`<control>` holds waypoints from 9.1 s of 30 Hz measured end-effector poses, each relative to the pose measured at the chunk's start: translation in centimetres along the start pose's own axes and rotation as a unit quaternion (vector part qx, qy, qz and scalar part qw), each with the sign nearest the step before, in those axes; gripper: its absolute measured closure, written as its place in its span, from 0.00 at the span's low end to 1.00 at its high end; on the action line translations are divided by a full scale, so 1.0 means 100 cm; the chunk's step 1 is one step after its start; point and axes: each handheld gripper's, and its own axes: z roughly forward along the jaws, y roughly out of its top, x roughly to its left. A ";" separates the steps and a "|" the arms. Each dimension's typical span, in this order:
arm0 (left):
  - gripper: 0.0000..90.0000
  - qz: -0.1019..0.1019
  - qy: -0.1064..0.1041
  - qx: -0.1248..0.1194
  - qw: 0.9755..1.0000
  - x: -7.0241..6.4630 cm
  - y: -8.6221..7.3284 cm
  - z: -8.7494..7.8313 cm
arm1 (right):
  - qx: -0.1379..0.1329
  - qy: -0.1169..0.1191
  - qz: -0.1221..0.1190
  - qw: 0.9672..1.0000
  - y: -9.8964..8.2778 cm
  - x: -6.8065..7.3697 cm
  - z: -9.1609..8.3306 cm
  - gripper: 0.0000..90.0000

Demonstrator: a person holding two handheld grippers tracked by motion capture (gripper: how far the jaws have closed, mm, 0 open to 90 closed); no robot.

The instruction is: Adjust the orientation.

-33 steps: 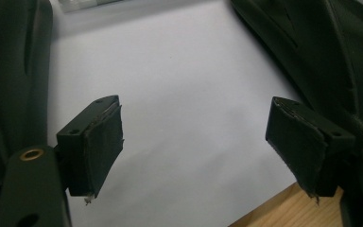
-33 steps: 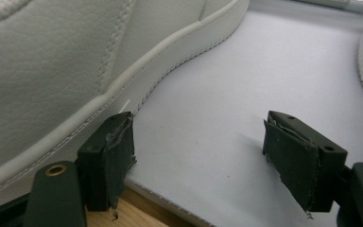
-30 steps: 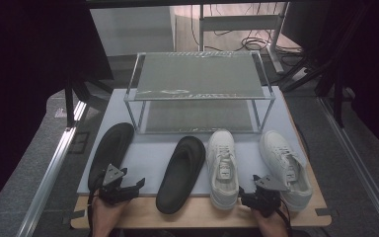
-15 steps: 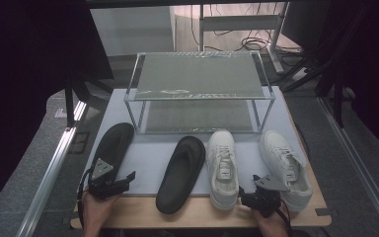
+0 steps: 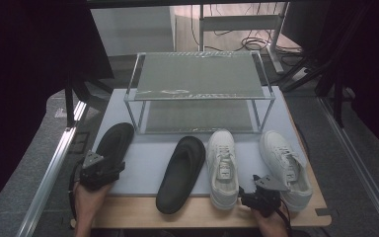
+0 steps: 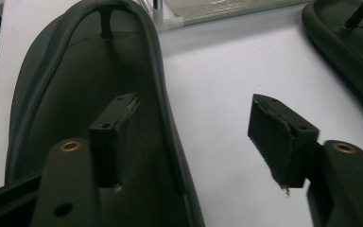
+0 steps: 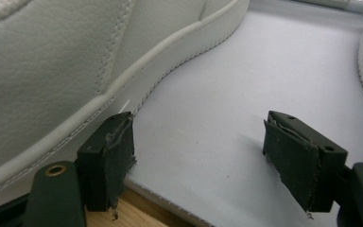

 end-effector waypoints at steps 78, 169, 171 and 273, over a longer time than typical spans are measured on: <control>0.93 0.028 -0.032 0.016 0.999 -0.026 -0.002 -0.038 | 0.000 0.001 -0.001 1.000 0.000 0.000 0.000 0.28; 0.91 0.008 0.004 0.021 1.000 -0.081 0.099 0.142 | -0.002 0.003 -0.001 1.000 0.000 -0.001 0.000 0.28; 0.86 0.007 0.003 0.022 1.000 -0.081 0.100 0.141 | -0.002 0.003 -0.001 1.000 0.000 -0.001 0.000 0.28; 0.99 0.032 -0.032 0.025 0.999 -0.052 0.059 0.111 | 0.000 0.003 -0.001 1.000 0.000 -0.001 0.000 0.28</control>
